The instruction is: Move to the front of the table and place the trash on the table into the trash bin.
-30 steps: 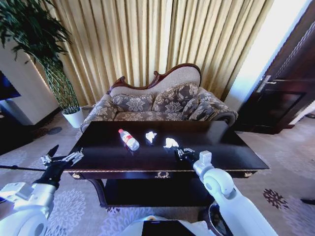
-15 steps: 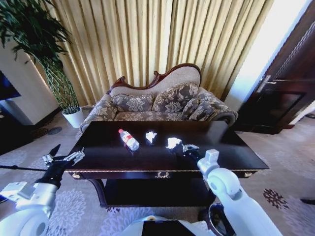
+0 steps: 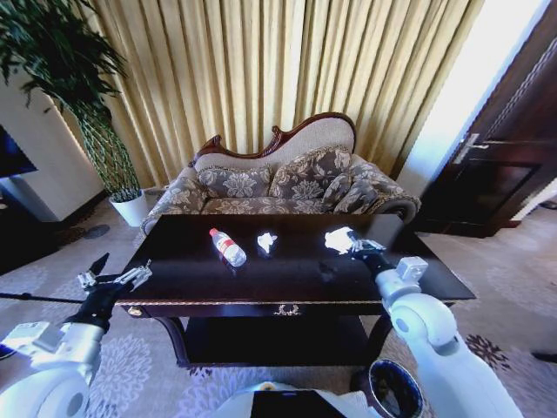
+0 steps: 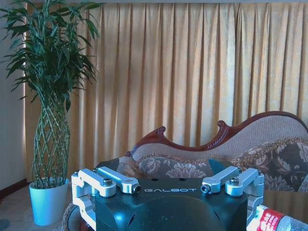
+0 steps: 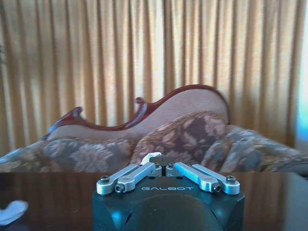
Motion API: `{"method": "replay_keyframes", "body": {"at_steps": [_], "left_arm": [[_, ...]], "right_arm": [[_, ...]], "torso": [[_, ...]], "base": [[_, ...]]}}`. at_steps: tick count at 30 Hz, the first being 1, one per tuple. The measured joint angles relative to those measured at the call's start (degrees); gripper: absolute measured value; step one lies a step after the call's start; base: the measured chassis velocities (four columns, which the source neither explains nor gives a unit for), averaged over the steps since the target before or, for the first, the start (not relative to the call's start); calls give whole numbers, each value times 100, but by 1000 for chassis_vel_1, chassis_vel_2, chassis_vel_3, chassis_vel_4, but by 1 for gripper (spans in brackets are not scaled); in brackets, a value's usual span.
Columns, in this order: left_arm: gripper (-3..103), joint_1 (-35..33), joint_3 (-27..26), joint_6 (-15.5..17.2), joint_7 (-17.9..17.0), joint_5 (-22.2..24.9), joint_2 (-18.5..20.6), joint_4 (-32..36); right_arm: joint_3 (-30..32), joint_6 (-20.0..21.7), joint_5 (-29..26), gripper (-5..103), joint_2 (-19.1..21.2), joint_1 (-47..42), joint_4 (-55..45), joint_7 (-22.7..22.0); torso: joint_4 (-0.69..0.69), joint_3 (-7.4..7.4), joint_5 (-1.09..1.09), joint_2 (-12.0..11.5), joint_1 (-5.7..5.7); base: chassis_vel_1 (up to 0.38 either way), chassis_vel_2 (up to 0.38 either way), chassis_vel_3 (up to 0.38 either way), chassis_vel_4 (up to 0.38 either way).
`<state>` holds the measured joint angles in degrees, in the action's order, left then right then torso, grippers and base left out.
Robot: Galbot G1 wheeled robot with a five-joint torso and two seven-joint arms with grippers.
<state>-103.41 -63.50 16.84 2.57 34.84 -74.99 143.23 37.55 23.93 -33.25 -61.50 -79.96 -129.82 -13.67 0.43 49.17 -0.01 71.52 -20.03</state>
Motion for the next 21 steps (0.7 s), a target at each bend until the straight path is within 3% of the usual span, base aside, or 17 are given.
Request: {"method": "replay_keyframes", "body": {"at_steps": [8, 15, 21], "left_arm": [[100, 50, -21, -4, 2, 118, 97, 0], [100, 42, -188, -4, 15, 240, 204, -18], [100, 35, -255, -9, 41, 275, 302, -78]], "right_arm": [[312, -335, -101, 0, 125, -281, 276, -4], [489, -907, -263, 0, 571, -628, 642, 275], [505, -943, -340, 0, 669, -741, 598, 286]], "torso": [[1, 0, 0, 0, 0], [1, 0, 0, 0, 0], [0, 0, 0, 0, 0]], "base": [[0, 0, 0, 0], [0, 0, 0, 0], [0, 0, 0, 0]]}}
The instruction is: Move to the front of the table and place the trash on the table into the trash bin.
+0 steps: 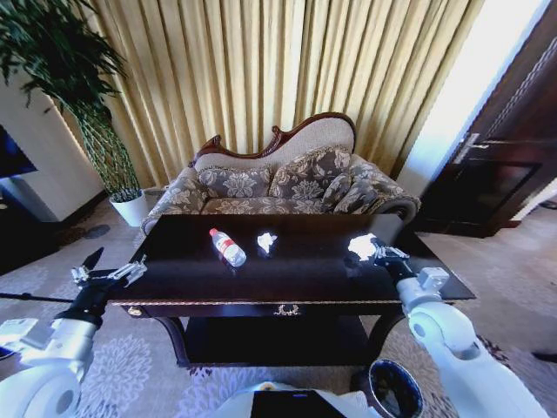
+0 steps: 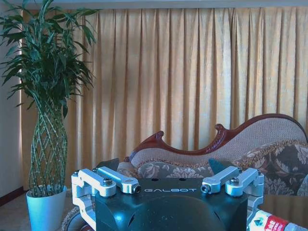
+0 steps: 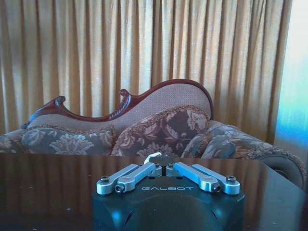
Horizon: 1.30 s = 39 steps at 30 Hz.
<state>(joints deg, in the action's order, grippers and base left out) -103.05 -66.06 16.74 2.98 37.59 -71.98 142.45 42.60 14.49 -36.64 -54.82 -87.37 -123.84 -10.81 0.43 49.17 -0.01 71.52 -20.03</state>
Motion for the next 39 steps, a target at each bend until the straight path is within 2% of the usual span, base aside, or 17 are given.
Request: {"method": "replay_keyframes", "body": {"at_steps": [16, 39], "left_arm": [[100, 7, 31, 7, 8, -9, 19, 32], [100, -62, 43, 22, 10, -30, -91, 80]], "right_arm": [[-21, 58, -6, 0, -162, -258, -345, -13], [73, 50, 89, 0, -320, -427, -525, -18]], "torso": [[-1, 0, 0, 0, 0], [0, 0, 0, 0, 1]], "base": [[21, -21, -22, 18], [120, -123, -124, 118]]}}
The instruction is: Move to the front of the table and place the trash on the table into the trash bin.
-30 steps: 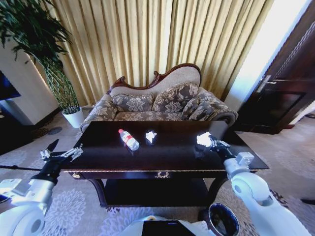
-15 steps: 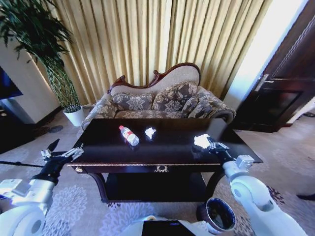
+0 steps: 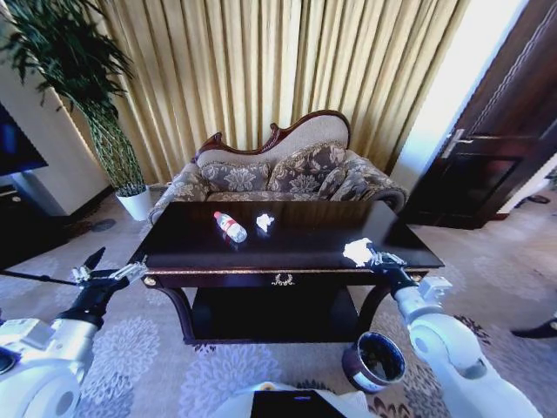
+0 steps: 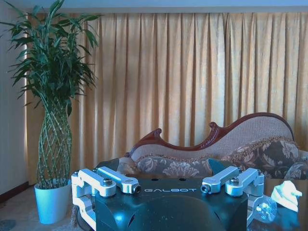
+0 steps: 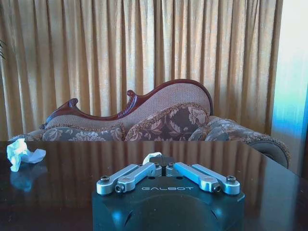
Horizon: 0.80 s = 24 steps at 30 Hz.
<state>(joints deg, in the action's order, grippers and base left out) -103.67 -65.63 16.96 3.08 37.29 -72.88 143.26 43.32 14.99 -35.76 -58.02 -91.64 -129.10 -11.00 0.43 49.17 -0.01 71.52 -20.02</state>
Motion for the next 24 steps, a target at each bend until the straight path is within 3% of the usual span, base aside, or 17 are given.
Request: {"method": "replay_keyframes", "body": {"at_steps": [16, 24], "left_arm": [[100, 8, 19, -30, -1, 0, -14, 0], [100, 10, -9, -44, 6, 11, -26, -1]], "right_arm": [[-89, -64, 105, 0, -196, -59, 277, 2], [-199, -160, 270, 0, -405, 154, 1429, -159]], "torso": [[0, -2, -1, 2, 2], [-1, 2, 1, -3, -5]], "base": [[86, -85, -87, 84], [0, 0, 0, 0]]}}
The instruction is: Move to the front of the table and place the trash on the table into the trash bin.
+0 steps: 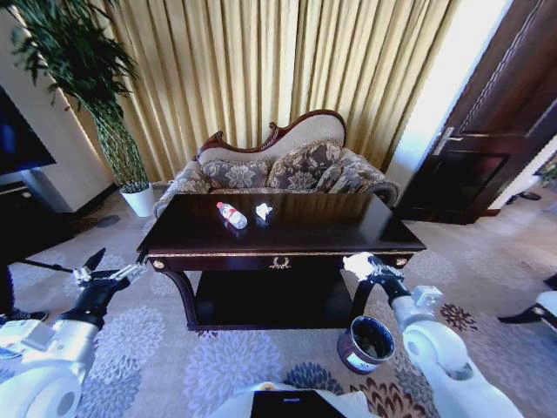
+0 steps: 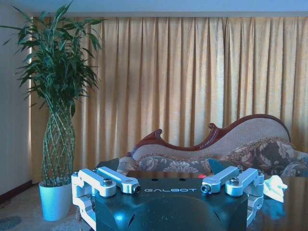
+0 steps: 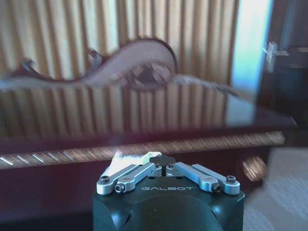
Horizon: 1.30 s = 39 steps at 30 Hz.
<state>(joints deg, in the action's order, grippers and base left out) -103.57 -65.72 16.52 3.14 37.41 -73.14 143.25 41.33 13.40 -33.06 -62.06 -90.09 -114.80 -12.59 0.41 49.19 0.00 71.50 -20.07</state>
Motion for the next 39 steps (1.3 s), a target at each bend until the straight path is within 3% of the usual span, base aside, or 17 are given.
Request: {"method": "replay_keyframes", "body": {"at_steps": [9, 21, 27, 28, 30, 31, 33, 35, 38, 39], "left_arm": [[100, -4, -35, -17, 10, 19, -10, -1], [100, -26, -71, -148, 100, 39, -50, -2], [100, -27, -56, -199, 105, 43, -60, -1], [100, -25, -50, -209, 107, 45, -60, -1], [100, -22, -44, -213, 110, 45, -60, -1], [100, -8, -18, -218, 114, 46, -62, -1], [100, 1, 14, -218, 115, 43, -73, -1], [100, 2, 22, -219, 115, 40, -73, -1], [100, 11, 37, -230, 122, 34, -56, -1], [100, 11, 37, -230, 122, 34, -56, -1]], "right_arm": [[30, -161, -115, 0, -122, 180, 1530, 12], [-83, -335, 363, 0, -196, 716, 3301, -79], [-105, -341, 702, 0, -255, 807, 3566, -116], [-105, -342, 719, 5, -259, 799, 3565, -116], [-106, -341, 730, 5, -262, 788, 3561, -116], [-107, -340, 769, 16, -270, 765, 3551, -117], [-105, -342, 800, 26, -285, 756, 3557, -164], [-104, -345, 801, 26, -288, 755, 3562, -175], [-96, -374, 801, 43, -303, 747, 3577, -216], [-96, -374, 801, 43, -303, 747, 3577, -216]], "torso": [[2, -2, -1, 2, 3], [2, -1, -1, 2, 3], [2, -1, -1, 2, 3], [2, -1, -1, 2, 3], [2, -1, -2, 2, 3], [2, -2, -2, 3, 3], [2, -2, -2, 2, 3], [2, -2, -2, 2, 3], [2, -2, -1, 2, 3], [2, -2, -1, 2, 3]], "base": [[0, 0, 0, 0], [0, 0, 0, 0], [0, 0, 0, 0], [0, 0, 0, 0], [0, 0, 0, 0], [0, 0, 0, 0], [0, 0, 0, 0], [0, 0, 0, 0], [0, 0, 0, 0], [0, 0, 0, 0]]}}
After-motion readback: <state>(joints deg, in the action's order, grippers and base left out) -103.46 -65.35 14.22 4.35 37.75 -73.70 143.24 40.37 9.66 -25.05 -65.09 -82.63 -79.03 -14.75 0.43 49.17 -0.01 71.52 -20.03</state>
